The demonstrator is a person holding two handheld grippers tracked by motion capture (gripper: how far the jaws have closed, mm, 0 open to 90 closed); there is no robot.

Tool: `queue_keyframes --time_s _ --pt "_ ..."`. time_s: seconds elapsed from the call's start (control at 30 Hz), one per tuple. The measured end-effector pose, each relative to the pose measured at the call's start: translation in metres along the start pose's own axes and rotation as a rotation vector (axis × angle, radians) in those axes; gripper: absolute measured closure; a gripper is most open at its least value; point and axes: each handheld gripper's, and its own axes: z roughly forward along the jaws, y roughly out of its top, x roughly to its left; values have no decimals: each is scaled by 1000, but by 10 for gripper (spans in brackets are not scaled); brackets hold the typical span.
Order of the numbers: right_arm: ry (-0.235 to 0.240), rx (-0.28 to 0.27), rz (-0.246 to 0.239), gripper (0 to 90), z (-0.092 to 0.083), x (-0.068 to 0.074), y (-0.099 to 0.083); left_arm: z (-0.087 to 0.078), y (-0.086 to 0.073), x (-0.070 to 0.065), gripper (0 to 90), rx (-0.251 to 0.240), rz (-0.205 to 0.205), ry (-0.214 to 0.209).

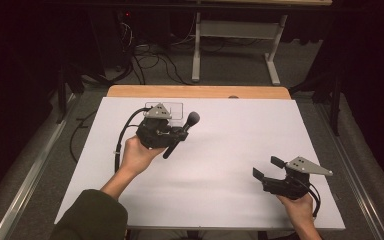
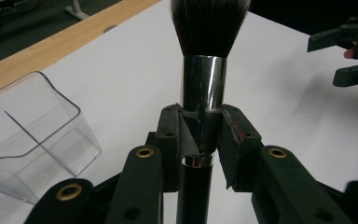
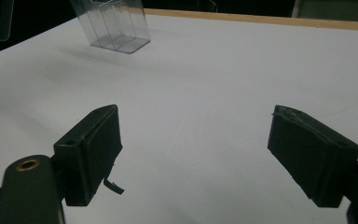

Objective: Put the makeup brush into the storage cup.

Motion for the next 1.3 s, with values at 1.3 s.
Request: queue_keyframes --time_s 1.3 --pt "-3 3 4 187 0 0 0 -18 -2 32 706 -107 -98 76"
